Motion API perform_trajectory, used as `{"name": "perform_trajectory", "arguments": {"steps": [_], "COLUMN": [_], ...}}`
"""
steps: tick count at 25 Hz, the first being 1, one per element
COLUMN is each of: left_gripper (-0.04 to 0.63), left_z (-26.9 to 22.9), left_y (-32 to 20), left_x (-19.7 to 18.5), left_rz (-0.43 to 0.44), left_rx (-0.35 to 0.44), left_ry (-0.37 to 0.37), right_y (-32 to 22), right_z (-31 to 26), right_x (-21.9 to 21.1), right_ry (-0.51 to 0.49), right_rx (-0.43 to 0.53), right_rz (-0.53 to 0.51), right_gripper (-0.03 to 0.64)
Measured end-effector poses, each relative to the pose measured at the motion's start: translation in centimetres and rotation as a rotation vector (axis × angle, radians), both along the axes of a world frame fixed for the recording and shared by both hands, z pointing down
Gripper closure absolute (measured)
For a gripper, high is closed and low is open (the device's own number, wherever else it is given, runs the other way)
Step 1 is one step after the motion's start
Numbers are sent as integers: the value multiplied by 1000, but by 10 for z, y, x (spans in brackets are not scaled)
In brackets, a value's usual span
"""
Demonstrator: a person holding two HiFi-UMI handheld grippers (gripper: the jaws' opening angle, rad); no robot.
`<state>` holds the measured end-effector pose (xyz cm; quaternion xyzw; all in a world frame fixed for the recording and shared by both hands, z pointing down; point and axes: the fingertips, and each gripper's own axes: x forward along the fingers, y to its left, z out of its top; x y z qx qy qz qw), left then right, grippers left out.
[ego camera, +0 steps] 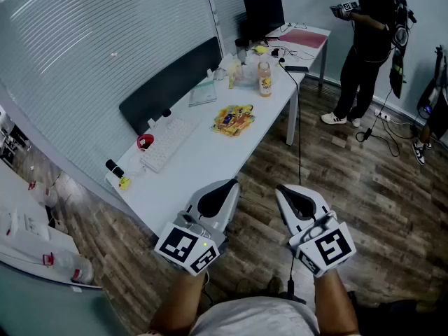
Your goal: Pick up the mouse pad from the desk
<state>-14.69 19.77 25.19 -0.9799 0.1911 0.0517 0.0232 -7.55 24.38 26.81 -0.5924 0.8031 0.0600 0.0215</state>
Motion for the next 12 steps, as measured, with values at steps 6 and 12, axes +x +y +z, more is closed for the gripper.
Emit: {"name": "perform_trajectory", "arguments": {"steps": [6,12], "left_gripper": [580,580], "left_z": [2,7], "left_y": [2,1], "left_x": [0,4], "left_rz": [-12,-32], "left_rx": [-8,-23], "left_ry": [-7,-14], "right_y": [3,6], "right_z": [0,0], "right_x": [4,10], "right_ry": [-3,-22], "right_rx": [-1,13], "right_rz": [0,-18], "right_gripper": [604,604]}}
